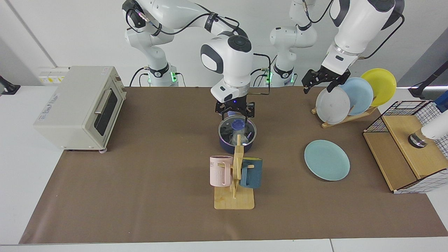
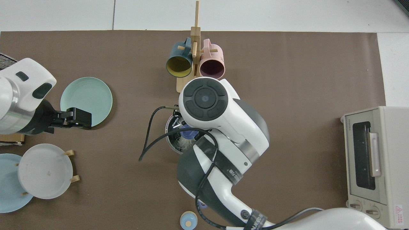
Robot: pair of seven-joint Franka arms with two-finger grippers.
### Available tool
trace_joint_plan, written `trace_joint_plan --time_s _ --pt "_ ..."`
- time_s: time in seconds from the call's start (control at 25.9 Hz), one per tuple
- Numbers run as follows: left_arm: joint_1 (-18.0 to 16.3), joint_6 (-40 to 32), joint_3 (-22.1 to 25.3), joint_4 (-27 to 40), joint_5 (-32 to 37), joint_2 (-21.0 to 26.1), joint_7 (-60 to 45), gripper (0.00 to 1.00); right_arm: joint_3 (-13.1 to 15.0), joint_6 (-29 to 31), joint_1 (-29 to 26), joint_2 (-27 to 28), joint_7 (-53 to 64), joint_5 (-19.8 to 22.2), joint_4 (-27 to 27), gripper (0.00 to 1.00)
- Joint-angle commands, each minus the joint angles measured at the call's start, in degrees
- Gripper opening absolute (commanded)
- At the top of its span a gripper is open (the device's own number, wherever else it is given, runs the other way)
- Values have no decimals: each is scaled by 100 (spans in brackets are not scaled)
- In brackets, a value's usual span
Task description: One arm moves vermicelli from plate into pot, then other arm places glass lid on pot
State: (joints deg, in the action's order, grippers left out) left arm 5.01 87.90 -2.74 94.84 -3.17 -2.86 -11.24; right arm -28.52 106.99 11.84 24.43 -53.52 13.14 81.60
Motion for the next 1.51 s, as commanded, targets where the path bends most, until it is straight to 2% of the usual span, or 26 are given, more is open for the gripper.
trace_joint_plan --time_s 0.0,0.08,0.23,0.35,0.46,0.62,0.93,1.08,1.47 --pt "-27 52 -7 61 -8 -74 8 100 671 -152 -120 -622 1148 -776 303 100" --pt "-27 43 -7 61 -8 -83 -1 100 1022 -152 -103 -859 1544 -1005 514 100" --pt "-27 43 -7 61 -8 -83 8 100 1752 -152 -76 -1343 2483 -1208 980 100" --pt "-27 43 1 61 -8 -83 8 100 2218 -187 -67 -1572 3284 -1287 1103 100" --pt "-27 43 -7 61 -8 -83 8 100 2623 -476 -67 -1739 3943 -1305 1139 100" --pt "-27 43 1 61 -8 -83 8 100 3115 -627 -59 -1915 4814 -1305 1148 100" --pt "-27 52 -7 61 -8 -83 8 100 3880 -943 -50 -2214 5974 -1305 1130 100" --pt "-27 43 -7 61 -8 -83 8 100 4083 -952 -102 -2319 6309 -1305 1095 100" --pt "-27 43 1 61 -8 -74 8 100 4004 -1171 -550 -2592 6336 -1305 998 100"
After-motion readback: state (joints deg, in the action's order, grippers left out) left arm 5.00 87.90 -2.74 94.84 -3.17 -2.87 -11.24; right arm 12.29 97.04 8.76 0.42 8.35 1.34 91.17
